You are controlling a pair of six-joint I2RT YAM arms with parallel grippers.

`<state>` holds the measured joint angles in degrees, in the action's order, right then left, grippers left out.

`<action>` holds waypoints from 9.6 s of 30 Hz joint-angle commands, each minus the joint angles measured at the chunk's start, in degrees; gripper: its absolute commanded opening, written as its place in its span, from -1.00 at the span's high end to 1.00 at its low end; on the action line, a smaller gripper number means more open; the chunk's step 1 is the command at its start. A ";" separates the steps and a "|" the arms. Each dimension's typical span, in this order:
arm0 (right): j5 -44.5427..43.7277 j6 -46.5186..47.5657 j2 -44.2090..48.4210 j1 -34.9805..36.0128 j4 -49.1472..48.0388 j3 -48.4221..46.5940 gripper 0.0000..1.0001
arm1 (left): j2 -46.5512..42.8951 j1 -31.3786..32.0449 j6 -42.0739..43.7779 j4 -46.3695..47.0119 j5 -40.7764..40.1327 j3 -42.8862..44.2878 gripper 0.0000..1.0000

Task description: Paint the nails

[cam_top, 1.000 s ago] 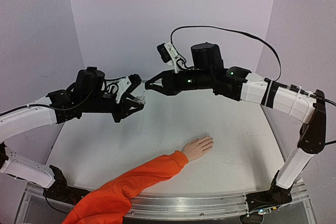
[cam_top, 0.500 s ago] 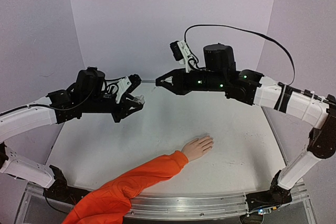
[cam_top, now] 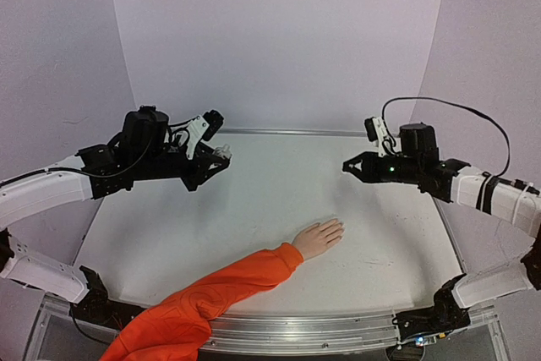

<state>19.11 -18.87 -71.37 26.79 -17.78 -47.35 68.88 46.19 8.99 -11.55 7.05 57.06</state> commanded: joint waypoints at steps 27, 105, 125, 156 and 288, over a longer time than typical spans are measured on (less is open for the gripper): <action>11.73 1.88 -4.35 -13.09 -16.14 20.54 1.00 | 6.70 -1.11 -8.47 15.59 -5.14 5.13 1.00; 7.74 2.36 -15.16 -7.17 -11.05 15.01 1.00 | 8.90 -1.28 -7.50 15.56 -6.52 5.92 1.00; 5.23 1.58 -15.68 -6.93 -10.67 14.58 1.00 | 9.22 -1.37 -7.50 15.51 -6.50 6.27 1.00; 0.87 -0.12 -15.27 -7.01 -10.49 14.26 1.00 | 9.35 -1.37 -7.15 15.55 -6.17 7.05 1.00; 0.99 -0.99 -13.78 -5.02 -9.71 15.88 1.00 | 8.38 -1.46 -7.41 15.52 -5.55 6.67 1.00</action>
<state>21.08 -19.40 -84.79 21.32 -27.88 -29.82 78.83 45.04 1.43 0.58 1.37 60.77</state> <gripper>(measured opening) 0.135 0.220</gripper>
